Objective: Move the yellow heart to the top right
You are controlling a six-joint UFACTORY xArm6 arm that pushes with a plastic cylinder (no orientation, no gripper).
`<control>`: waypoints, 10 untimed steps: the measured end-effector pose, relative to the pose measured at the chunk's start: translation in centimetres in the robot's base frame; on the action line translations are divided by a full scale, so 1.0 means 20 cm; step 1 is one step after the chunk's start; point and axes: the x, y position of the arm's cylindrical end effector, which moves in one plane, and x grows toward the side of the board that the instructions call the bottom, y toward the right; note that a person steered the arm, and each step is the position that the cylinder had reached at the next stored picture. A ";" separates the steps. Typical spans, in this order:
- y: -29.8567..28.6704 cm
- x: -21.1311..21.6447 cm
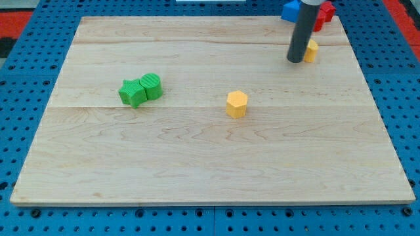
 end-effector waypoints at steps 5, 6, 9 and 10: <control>0.12 0.14; 0.18 -0.06; 0.33 -0.12; 0.33 0.03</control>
